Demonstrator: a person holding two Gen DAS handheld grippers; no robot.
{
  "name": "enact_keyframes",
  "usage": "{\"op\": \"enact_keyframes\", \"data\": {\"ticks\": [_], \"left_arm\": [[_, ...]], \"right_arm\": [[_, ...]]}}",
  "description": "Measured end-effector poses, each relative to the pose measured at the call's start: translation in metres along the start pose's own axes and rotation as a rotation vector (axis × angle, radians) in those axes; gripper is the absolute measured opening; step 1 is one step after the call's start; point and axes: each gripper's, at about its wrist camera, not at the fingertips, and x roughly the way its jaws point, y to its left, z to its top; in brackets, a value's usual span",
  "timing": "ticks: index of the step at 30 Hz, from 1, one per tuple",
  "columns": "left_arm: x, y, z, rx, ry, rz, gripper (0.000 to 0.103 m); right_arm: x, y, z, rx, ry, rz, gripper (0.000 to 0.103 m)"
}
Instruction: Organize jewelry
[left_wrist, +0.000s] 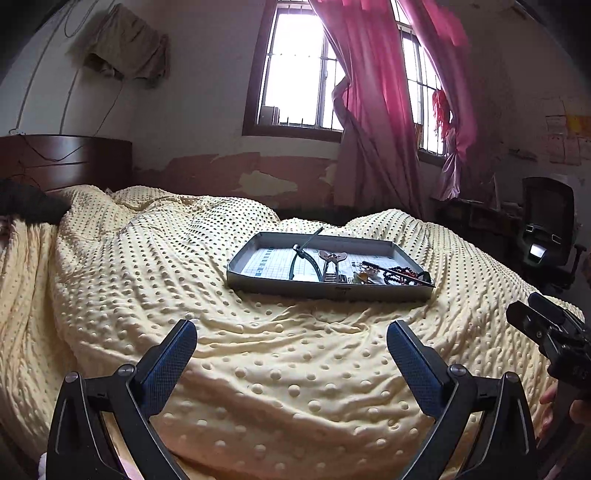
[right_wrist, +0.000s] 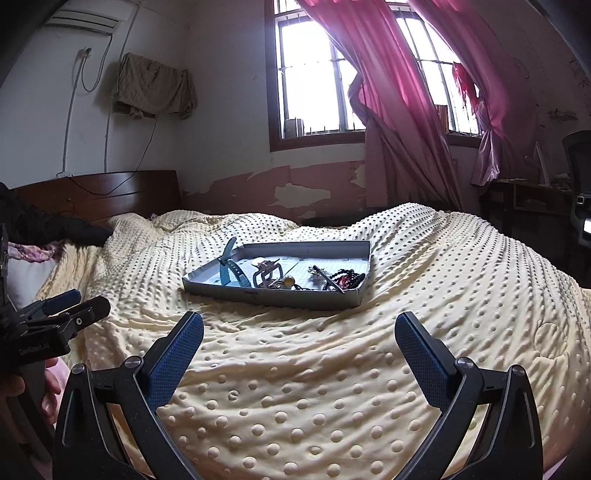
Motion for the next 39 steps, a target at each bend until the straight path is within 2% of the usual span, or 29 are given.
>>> {"op": "enact_keyframes", "data": {"ticks": [39], "left_arm": [[0.0009,-0.0011,-0.0022,0.013,-0.003,0.008,0.103]], "right_arm": [[-0.0008,-0.0041,0.0014,0.028,0.006,0.000,0.102]]}}
